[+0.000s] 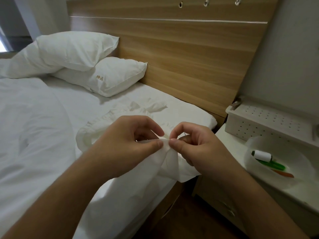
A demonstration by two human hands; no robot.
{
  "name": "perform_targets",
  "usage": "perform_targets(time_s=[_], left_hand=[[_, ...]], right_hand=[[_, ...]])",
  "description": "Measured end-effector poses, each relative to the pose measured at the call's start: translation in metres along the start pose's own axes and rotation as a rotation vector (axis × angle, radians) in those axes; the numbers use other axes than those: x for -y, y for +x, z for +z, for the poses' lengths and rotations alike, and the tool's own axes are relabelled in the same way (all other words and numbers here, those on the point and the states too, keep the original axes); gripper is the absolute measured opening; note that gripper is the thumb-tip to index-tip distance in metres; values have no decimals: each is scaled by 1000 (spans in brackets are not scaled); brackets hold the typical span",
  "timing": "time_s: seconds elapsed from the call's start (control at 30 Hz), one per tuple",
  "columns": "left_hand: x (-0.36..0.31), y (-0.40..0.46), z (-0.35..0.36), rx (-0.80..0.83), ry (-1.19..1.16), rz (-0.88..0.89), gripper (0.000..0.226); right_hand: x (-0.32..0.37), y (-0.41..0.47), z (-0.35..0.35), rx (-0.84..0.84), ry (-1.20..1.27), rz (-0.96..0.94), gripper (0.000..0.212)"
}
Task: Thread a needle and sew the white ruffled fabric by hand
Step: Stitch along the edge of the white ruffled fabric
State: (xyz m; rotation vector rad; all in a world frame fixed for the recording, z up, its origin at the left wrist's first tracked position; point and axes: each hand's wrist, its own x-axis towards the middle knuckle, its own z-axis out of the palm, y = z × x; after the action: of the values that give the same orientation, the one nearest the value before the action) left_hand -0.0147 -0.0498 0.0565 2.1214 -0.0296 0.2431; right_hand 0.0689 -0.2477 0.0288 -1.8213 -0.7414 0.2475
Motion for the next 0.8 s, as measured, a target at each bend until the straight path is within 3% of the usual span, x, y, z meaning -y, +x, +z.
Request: perform_targets(time_s=[0.2, 0.37, 0.6, 0.8], left_hand=[[1, 0, -3, 22, 37, -20, 2], [4, 3, -3, 71, 146, -88, 18], [6, 2, -3, 46, 47, -74, 13], [2, 1, 0, 118, 55, -21, 15]], right_hand=[[-2, 0, -5, -24, 23, -28, 5], [-3, -1, -3, -104, -91, -100, 7], [-5, -1, -2, -122, -99, -93, 7], [-2, -3, 0, -101, -114, -90, 7]])
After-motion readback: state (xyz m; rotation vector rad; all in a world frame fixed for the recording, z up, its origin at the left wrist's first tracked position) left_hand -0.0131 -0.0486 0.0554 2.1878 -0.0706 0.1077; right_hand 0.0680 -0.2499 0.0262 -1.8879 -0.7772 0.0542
